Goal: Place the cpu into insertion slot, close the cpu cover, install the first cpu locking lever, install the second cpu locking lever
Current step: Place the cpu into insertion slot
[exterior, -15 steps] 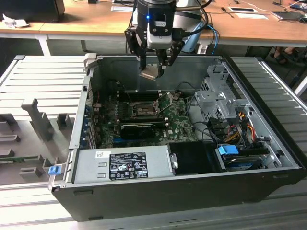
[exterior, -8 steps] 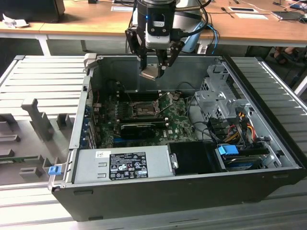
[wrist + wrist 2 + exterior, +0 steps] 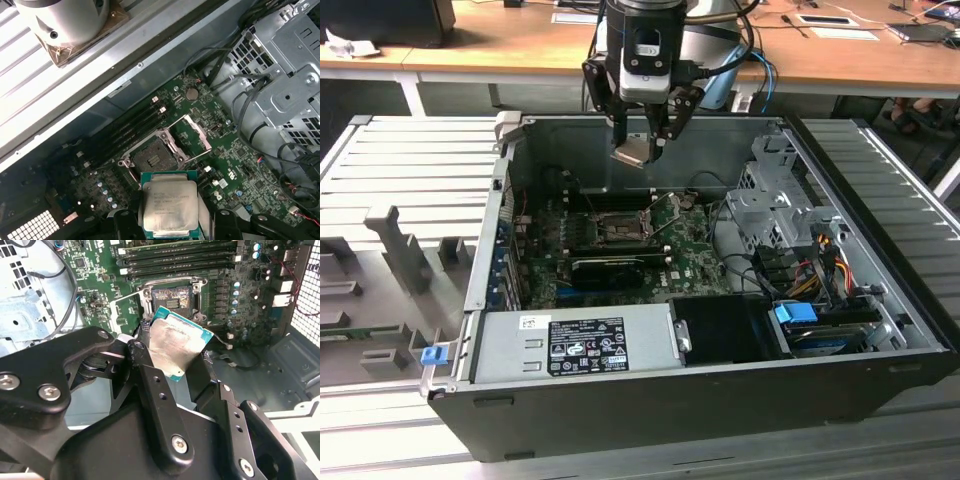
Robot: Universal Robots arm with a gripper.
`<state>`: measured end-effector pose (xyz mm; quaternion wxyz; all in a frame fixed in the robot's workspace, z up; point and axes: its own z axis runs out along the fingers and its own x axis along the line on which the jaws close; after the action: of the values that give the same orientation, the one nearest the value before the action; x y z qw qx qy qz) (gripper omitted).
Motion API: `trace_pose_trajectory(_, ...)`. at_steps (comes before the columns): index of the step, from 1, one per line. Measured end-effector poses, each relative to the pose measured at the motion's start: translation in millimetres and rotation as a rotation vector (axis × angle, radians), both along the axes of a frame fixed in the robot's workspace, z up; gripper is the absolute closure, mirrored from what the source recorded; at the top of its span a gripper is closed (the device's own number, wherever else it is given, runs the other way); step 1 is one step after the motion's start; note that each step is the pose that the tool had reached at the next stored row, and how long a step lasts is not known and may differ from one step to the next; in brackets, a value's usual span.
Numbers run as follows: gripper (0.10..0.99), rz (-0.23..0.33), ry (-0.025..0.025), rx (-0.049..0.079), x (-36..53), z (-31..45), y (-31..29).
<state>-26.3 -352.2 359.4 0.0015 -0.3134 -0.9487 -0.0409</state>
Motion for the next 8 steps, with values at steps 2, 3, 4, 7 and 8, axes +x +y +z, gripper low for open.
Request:
trace_pose_trajectory(2, 0.557, -0.006, -0.0001, 0.000, 0.0, -0.2, 0.0)
trace_pose_trajectory(3, 0.557, -0.011, -0.0001, 0.000, 0.0, -0.2, 0.0)
trace_pose_trajectory(4, 0.557, -0.020, -0.0001, 0.000, 0.0, -0.4, 0.0)
trace_pose_trajectory(7, 0.557, -0.066, 0.0000, 0.000, 0.0, -0.8, 0.0)
trace_pose_trajectory(8, 0.557, -0.077, -0.0001, 0.000, 0.0, -0.9, 0.0)
